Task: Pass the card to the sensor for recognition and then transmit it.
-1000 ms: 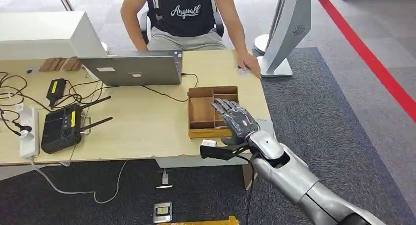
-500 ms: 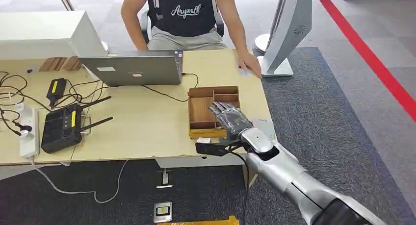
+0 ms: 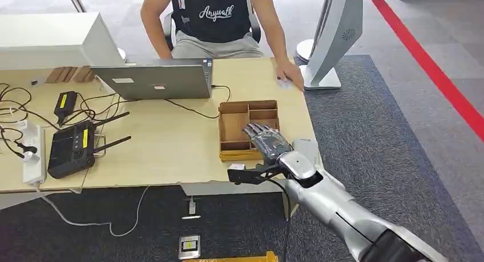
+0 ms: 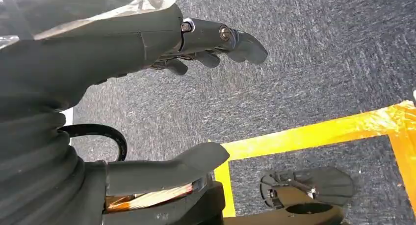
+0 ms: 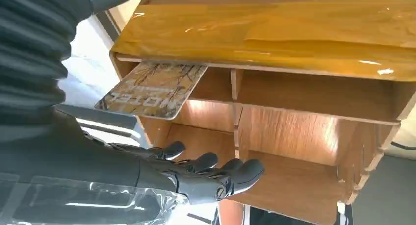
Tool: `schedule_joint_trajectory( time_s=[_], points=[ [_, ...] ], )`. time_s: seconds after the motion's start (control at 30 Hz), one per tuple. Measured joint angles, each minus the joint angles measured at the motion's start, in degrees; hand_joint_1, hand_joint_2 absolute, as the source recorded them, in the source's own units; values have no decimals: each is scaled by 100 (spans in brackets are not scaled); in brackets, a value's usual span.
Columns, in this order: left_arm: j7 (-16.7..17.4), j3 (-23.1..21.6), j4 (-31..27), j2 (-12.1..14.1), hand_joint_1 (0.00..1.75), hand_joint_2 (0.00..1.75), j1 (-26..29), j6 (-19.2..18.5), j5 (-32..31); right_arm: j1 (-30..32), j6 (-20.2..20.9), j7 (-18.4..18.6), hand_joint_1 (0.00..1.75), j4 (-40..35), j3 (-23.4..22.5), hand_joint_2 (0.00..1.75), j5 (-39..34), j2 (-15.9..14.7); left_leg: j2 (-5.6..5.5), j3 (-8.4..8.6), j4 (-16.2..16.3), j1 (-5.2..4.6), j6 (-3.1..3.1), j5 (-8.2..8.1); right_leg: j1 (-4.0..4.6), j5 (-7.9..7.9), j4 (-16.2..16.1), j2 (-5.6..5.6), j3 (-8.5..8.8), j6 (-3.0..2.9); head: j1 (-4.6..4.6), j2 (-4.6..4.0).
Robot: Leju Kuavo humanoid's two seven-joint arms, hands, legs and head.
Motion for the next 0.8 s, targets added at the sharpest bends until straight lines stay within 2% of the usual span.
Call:
schedule_joint_trajectory(
  time_s=[0.5,0.6,0.67,0.73,0.8],
  points=[
    [-33,0,0,0,0,175,4,0,2,-26,-44,100,0,59,61,175,-15,31,0,2,1,0,0,0,0,0,0,0,0,0,0,0],
    [-52,0,0,0,0,175,11,9,17,-18,-272,327,0,-66,35,175,-83,-51,3,7,4,-1,0,0,0,0,-2,1,-3,0,0,0],
    [-50,0,0,2,0,175,12,11,15,91,-574,700,0,-387,-80,175,-124,-233,-1,9,5,-1,1,0,-1,0,-4,0,0,0,0,0],
    [-17,0,0,2,0,175,15,11,4,259,-654,998,0,-805,-265,175,-146,-440,-2,4,4,-1,2,-1,-1,-1,-4,-1,3,1,0,0],
    [18,0,0,7,0,175,18,11,-13,424,-614,1084,0,-1137,-444,175,-129,-617,0,3,3,-1,2,-3,-2,0,-4,1,2,1,2,0]
  ],
)
